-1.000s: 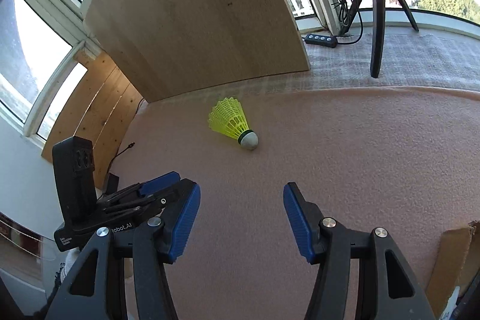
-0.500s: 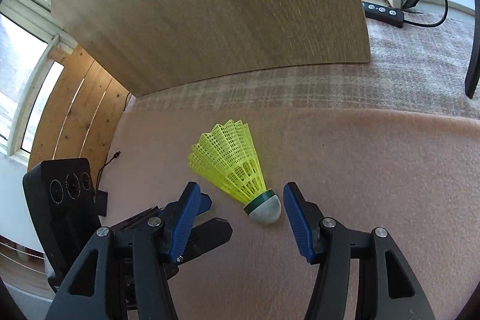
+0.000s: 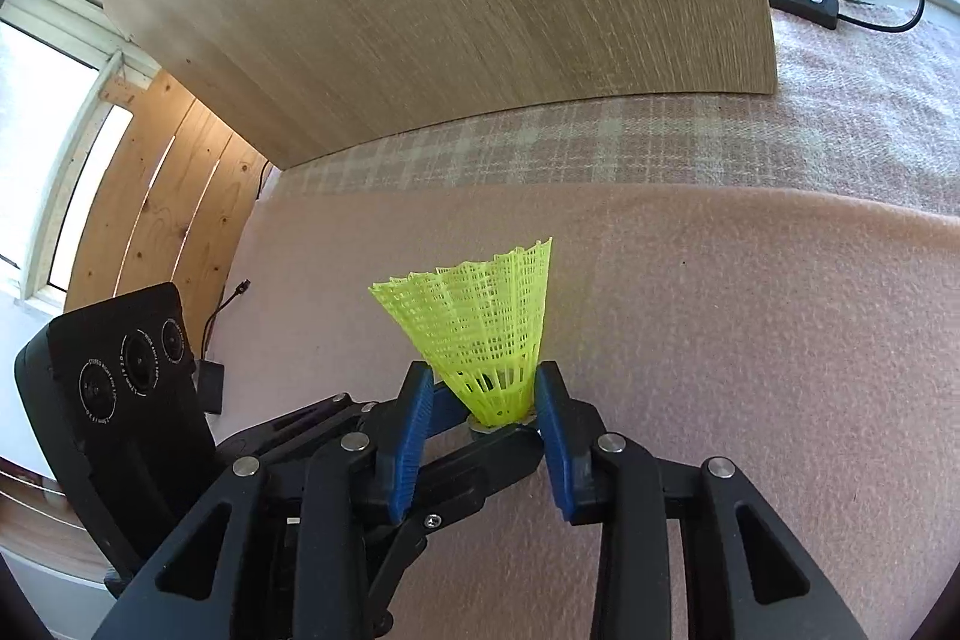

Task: Organize objects
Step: 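Close the right gripper on the shuttlecock base and lift it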

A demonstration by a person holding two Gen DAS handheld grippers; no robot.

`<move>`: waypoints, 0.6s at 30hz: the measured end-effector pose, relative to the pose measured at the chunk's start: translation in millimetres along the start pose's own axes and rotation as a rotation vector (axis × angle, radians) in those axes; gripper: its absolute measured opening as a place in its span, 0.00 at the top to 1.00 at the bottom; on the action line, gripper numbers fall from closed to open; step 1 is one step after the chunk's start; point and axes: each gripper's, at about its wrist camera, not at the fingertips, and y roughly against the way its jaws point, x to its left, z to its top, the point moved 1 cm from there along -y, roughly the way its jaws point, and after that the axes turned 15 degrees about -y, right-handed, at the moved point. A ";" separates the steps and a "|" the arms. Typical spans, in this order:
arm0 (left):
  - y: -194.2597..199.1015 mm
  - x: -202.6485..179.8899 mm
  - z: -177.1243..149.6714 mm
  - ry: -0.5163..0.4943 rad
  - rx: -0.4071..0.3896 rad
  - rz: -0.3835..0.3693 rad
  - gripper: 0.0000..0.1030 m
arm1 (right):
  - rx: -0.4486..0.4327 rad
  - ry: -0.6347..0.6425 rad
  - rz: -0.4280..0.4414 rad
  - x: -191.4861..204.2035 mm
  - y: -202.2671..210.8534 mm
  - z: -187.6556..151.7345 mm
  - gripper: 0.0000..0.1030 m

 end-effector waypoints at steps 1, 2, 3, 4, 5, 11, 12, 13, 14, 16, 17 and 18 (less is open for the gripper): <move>3.0 -5.9 -1.7 -0.007 0.001 -0.003 0.65 | -0.008 0.002 0.003 -1.1 4.0 -3.8 0.70; 7.1 -13.5 -4.5 -0.020 0.002 -0.005 0.65 | -0.018 0.005 0.003 -1.8 8.7 -8.6 0.70; 10.4 -21.1 -7.0 -0.034 0.002 -0.005 0.65 | -0.029 0.009 0.001 -2.8 13.7 -14.2 0.70; 14.8 -30.1 -9.5 -0.047 0.002 -0.007 0.65 | -0.037 0.013 -0.002 -3.7 18.9 -19.6 0.71; 21.7 -38.3 -13.4 -0.059 0.001 -0.011 0.65 | -0.048 0.021 -0.006 -4.7 24.9 -26.0 0.71; 51.3 -99.1 -32.3 -0.143 -0.017 -0.033 0.65 | -0.129 0.047 -0.021 -2.1 78.8 -77.3 0.71; 55.5 -110.2 -36.3 -0.157 -0.018 -0.038 0.65 | -0.144 0.045 -0.024 -3.3 88.3 -87.2 0.71; 61.8 -120.0 -42.0 -0.171 -0.017 -0.045 0.65 | -0.158 0.039 -0.028 -5.2 97.3 -96.8 0.71; 64.8 -131.7 -45.9 -0.186 -0.016 -0.052 0.65 | -0.171 0.030 -0.031 -7.6 106.5 -106.5 0.71; 68.5 -153.7 -52.3 -0.214 -0.012 -0.071 0.65 | -0.198 0.011 -0.041 -12.8 123.9 -125.1 0.71; 70.0 -164.5 -55.5 -0.228 -0.010 -0.082 0.65 | -0.215 0.002 -0.047 -15.8 133.1 -134.4 0.71; 71.5 -176.0 -58.1 -0.245 -0.007 -0.096 0.65 | -0.231 -0.006 -0.053 -19.1 141.8 -142.1 0.71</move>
